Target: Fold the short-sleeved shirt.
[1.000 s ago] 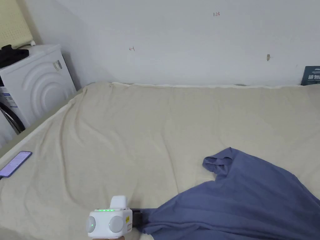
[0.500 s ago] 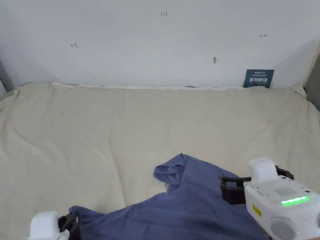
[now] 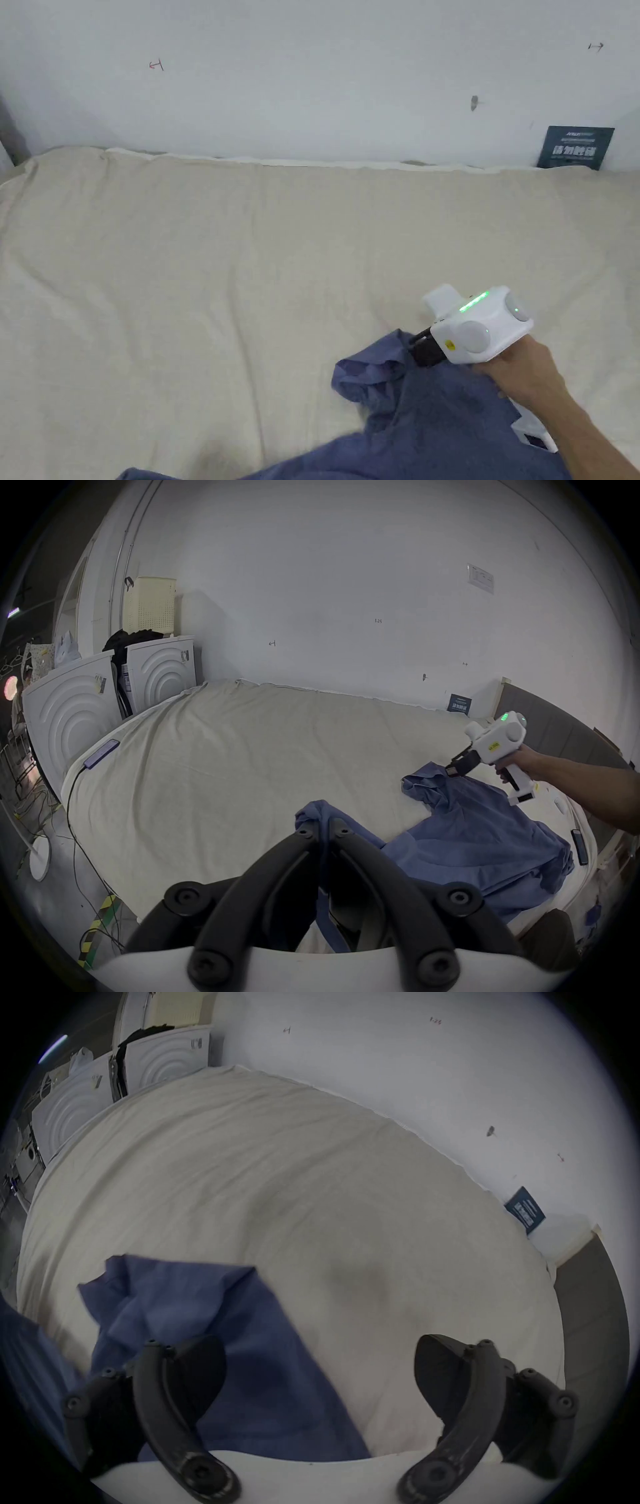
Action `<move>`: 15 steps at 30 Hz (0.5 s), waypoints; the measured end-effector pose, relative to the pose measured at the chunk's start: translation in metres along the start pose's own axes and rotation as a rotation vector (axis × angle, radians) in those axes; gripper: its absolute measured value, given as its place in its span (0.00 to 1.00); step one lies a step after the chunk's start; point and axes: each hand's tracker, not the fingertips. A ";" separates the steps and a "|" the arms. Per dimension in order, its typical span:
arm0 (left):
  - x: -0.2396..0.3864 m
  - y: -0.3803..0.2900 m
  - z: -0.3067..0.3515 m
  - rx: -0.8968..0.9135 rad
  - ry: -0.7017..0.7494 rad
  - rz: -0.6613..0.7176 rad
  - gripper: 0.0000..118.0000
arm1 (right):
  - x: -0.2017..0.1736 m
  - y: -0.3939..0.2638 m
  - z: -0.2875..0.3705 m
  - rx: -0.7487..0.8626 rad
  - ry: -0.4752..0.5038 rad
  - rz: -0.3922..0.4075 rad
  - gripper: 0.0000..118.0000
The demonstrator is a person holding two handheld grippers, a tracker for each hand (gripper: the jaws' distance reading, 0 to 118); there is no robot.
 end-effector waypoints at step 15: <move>-0.001 0.014 -0.004 0.025 0.005 0.036 0.03 | 0.001 -0.077 0.108 0.251 -0.103 -0.190 0.00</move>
